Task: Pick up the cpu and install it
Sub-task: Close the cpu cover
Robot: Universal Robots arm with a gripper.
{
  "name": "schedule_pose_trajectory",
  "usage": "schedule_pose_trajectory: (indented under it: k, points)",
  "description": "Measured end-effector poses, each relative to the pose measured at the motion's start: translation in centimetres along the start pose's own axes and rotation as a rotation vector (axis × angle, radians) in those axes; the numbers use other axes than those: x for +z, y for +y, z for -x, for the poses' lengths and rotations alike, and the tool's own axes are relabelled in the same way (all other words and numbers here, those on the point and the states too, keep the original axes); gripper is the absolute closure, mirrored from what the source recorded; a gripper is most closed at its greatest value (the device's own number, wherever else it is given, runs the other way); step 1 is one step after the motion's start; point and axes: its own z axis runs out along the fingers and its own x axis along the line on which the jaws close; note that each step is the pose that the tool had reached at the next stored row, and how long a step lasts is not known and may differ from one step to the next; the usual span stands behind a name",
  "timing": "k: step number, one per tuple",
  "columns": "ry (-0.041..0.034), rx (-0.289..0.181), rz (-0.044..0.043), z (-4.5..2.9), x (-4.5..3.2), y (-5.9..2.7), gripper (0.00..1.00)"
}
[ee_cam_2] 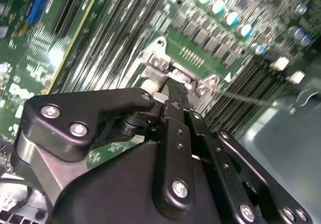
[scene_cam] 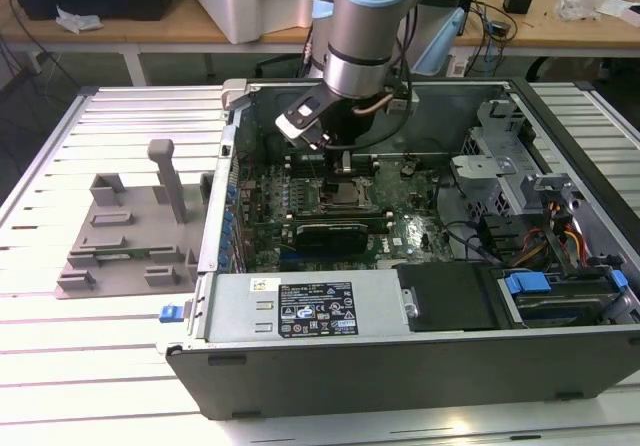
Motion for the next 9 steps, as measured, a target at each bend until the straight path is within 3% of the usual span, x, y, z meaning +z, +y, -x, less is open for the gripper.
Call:
schedule_pose_trajectory:
  k: [4,9]
  points:
    - [0.0051,-0.003,0.0003,-0.05,0.26,-0.74,0.89]
    - [0.0099,-0.005,0.0006,-0.06,0.56,-0.94,0.89]
